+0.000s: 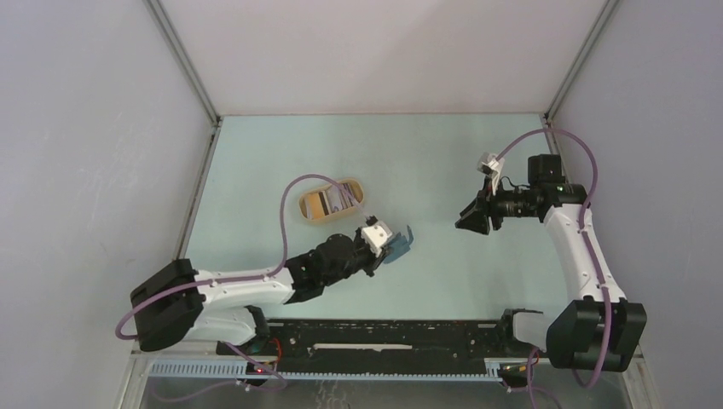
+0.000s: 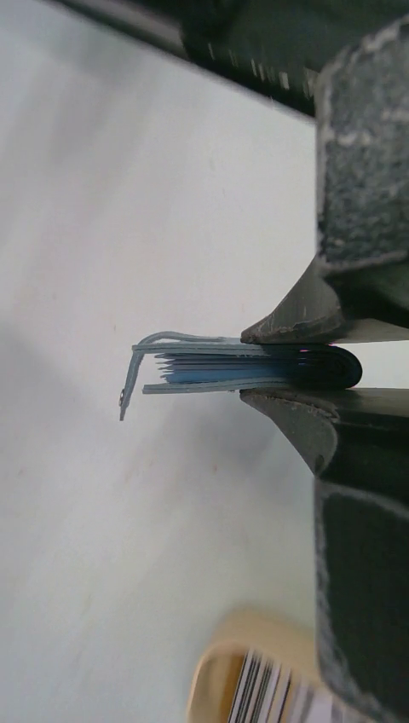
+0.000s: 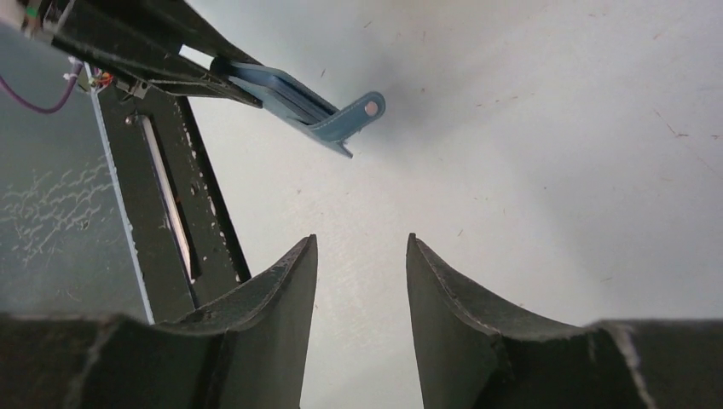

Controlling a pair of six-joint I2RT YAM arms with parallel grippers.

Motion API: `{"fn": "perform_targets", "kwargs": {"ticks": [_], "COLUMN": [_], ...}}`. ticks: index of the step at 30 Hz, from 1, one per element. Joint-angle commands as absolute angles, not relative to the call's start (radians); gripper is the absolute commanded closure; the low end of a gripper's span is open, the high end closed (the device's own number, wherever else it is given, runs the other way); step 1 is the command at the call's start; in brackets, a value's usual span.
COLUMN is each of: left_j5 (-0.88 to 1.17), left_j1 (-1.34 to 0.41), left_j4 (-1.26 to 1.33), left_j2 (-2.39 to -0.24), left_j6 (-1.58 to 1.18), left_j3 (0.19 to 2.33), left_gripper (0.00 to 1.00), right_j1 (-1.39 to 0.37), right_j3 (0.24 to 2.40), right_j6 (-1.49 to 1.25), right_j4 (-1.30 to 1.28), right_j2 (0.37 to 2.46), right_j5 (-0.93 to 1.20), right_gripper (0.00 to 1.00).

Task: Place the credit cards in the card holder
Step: Turn over the card holder at the center of the board.

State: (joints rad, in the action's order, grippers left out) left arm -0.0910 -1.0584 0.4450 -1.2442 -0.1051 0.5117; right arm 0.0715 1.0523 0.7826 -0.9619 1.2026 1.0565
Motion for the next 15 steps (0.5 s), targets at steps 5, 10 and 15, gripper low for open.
{"fn": "perform_targets", "kwargs": {"ticks": [5, 10, 15], "left_j5": [-0.529, -0.725, -0.784], "left_j1": [-1.218, -1.31, -1.364], "left_j4": [0.742, 1.014, 1.419], "left_j2": [-1.381, -1.643, -1.928], "left_j6": [0.648, 0.942, 1.205], "left_j3": [0.511, 0.579, 0.604], "left_gripper": [1.0, 1.0, 1.0], "right_j1": [0.1, 0.107, 0.109], "right_j3": [1.06, 1.06, 1.059], "right_j6": [0.69, 0.684, 0.68], "right_j4": [-0.921, -0.923, -0.923], "right_j2": [1.251, 1.271, 1.293], "right_j5": [1.101, 1.096, 1.091], "right_gripper": [0.49, 0.5, 0.51]}}
